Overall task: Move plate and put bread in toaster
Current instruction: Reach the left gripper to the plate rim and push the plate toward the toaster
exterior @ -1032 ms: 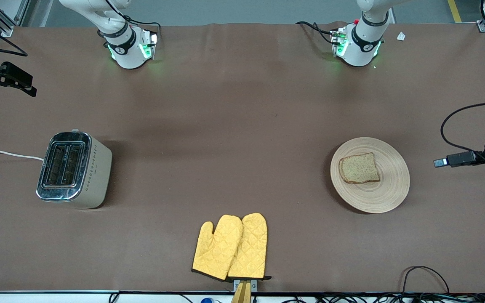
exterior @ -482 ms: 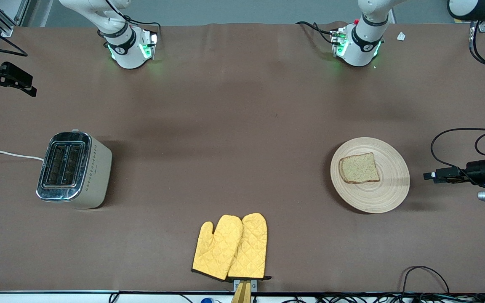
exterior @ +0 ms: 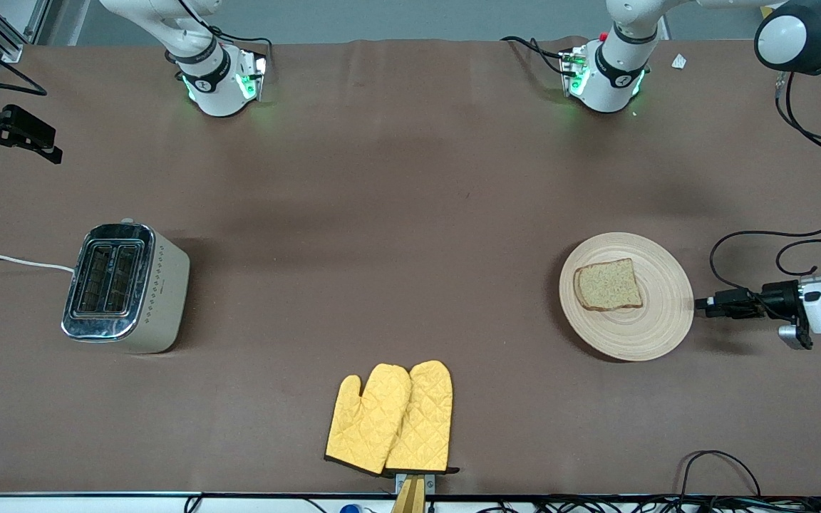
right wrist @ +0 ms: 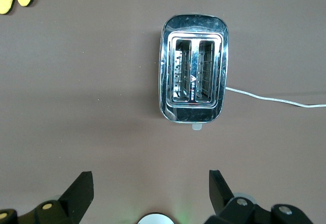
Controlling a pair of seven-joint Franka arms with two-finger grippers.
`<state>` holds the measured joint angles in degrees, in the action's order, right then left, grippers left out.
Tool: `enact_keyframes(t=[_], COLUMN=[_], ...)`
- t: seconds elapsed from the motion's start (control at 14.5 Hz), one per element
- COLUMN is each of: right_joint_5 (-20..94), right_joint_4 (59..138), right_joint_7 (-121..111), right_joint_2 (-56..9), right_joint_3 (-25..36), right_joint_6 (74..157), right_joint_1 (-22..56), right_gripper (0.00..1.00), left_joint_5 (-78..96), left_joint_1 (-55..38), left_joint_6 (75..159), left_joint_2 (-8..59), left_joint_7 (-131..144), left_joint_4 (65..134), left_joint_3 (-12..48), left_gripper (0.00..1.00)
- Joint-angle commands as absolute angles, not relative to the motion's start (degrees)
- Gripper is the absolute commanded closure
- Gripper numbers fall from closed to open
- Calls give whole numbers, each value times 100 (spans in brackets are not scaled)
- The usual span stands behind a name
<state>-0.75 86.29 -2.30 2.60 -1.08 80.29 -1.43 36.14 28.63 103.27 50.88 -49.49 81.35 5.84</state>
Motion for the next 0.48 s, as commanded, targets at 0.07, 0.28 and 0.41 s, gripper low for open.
enact_keyframes(t=[0.07,0.28,0.41], right_joint_5=[-35,-35,-9], right_joint_4=[8789,8789,8789], right_joint_7=[-141,-141,-141], right_joint_2=[413,413,413], right_joint_3=[-97,-97,-88], right_joint_6=[8068,8068,8068], right_joint_1=[-132,-132,-132], right_gripper=[0,0,0], left_joint_5=[3718,3700,3674], left_joint_1=[2848,2830,2839], left_joint_6=[9748,9721,9642], left_joint_2=[5142,5150,5150], left_joint_7=[-4957,-5009,-5027], left_joint_4=[7998,7998,8007], left_joint_3=[615,615,615], left_gripper=[34,49,62])
